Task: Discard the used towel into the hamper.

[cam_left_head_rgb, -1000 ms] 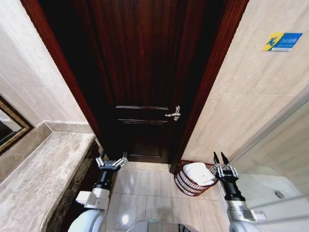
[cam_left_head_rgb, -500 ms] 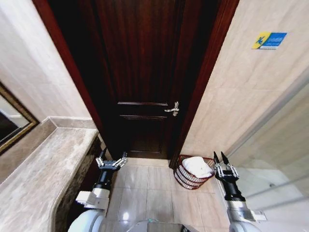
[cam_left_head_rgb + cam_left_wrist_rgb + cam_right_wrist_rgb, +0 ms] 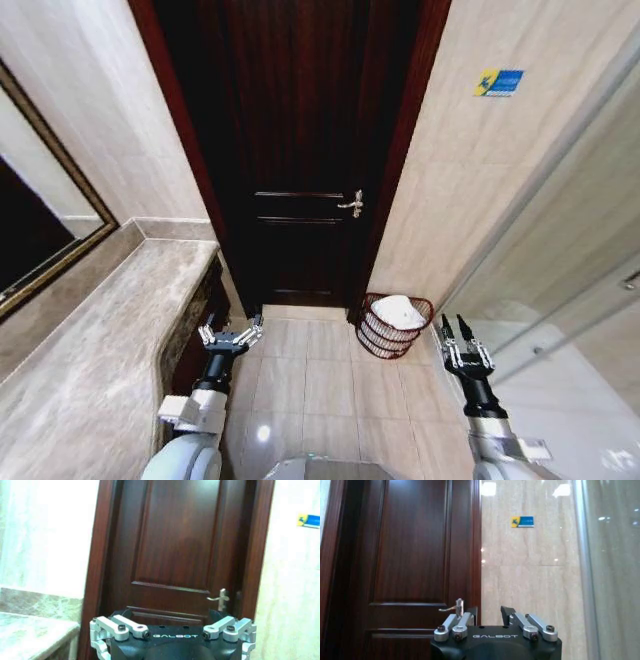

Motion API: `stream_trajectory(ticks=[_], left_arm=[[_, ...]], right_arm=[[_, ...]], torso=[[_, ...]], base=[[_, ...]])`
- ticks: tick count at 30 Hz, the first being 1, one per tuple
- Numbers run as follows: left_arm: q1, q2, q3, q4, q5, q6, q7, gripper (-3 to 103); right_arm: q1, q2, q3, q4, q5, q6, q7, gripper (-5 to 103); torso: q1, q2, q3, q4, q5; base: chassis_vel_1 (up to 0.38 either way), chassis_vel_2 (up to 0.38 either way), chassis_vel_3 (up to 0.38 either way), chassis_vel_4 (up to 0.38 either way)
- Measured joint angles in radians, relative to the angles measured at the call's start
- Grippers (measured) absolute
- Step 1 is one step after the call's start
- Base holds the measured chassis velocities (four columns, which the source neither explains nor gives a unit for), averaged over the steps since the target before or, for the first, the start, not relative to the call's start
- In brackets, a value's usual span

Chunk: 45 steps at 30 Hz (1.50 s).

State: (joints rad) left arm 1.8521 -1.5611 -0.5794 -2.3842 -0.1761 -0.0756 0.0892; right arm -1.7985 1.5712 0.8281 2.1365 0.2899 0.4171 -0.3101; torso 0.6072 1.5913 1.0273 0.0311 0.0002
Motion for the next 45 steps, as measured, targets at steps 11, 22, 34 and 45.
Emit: stream_trajectory(ticks=[11,22,34,45], left_arm=[[-0.001,0.000,0.000,0.000,0.000,0.000,0.000,100],[0.000,0.000,0.000,0.000,0.000,0.000,0.000,100],[0.000,0.000,0.000,0.000,0.000,0.000,0.000,100],[0.000,0.000,0.000,0.000,0.000,0.000,0.000,100]], right_arm=[[0.001,0.004,0.000,0.000,0.018,0.003,-0.032,33],[0.005,0.002,-0.001,-0.009,0.018,0.010,-0.035,33],[0.013,-0.001,0.007,-0.024,0.017,0.030,-0.058,33],[0.029,-0.005,-0.012,-0.021,0.025,0.044,-0.024,33]], torso=[[0.002,-0.002,0.000,0.0005,-0.0004],[0.001,-0.002,0.000,0.0004,0.0002],[0.001,-0.002,0.000,0.0001,-0.0002],[0.001,-0.002,0.000,0.0003,-0.0003]], base=[[-0.075,0.000,0.065,-0.017],[-0.119,-0.167,0.122,0.148],[-0.108,-0.118,0.131,0.071],[0.079,-0.006,-0.061,0.023]])
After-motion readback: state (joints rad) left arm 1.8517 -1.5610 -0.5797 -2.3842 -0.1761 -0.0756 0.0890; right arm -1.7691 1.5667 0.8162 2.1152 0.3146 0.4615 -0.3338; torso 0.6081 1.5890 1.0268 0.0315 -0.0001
